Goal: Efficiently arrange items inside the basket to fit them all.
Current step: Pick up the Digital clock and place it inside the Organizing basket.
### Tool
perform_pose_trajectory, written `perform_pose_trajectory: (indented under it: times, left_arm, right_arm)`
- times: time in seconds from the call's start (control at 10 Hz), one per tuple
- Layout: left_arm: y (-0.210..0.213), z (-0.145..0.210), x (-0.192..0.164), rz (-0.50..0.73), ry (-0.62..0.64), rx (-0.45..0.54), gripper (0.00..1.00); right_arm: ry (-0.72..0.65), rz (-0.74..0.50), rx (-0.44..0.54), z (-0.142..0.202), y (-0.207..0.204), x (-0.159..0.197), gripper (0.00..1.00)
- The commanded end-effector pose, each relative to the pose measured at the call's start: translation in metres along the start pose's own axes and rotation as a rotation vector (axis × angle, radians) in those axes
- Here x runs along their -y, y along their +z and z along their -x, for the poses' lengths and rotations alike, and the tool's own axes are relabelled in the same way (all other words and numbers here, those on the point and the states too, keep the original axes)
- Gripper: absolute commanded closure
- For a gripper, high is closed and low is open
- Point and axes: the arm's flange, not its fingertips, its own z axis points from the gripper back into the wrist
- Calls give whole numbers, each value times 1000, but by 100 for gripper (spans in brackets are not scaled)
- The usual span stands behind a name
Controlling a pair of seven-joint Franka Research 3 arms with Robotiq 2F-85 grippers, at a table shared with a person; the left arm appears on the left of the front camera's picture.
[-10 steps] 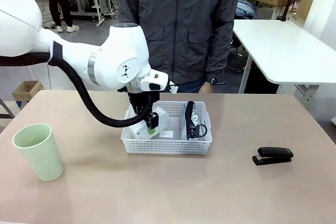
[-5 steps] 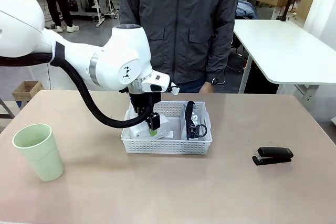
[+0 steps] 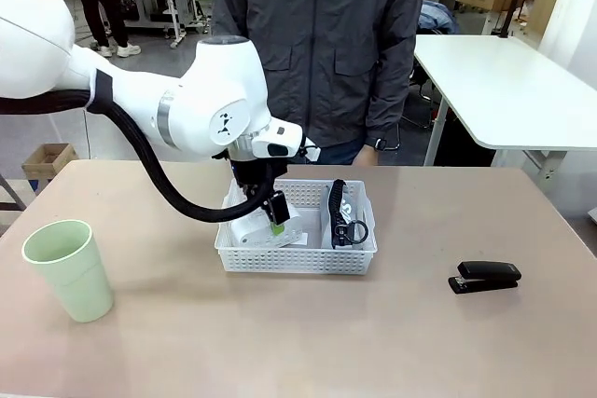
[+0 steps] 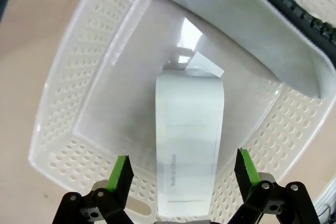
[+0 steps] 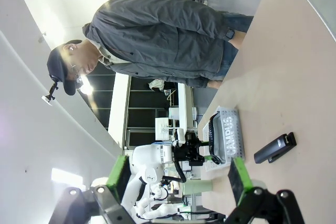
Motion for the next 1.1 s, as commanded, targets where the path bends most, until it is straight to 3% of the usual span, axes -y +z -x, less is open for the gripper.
perform_pose_trajectory:
  times: [0.0,0.1,0.2,0.4,0.6,0.8,1.0]
  left_arm:
    - [51,16,-2,-1,-13,113,0]
    - [93,29,-9,71,-11,108,0]
    - [137,52,-18,129,-6,174,0]
    - [231,128,-45,141,103,415,0]
    - [286,213,-84,247,277,505,0]
    - [302,313,-131,495,433,602,0]
    - [278,406,-168,686,608,744,0]
  right_arm:
    - [27,-18,10,-1,-2,-2,0]
    - [27,-18,10,-1,-2,-2,0]
    - [27,-18,10,-1,-2,-2,0]
    - [27,-18,10,-1,-2,-2,0]
    - [27,-18,10,-1,-2,-2,0]
    - [27,-18,10,-1,-2,-2,0]
    - [27,-18,10,-1,-2,-2,0]
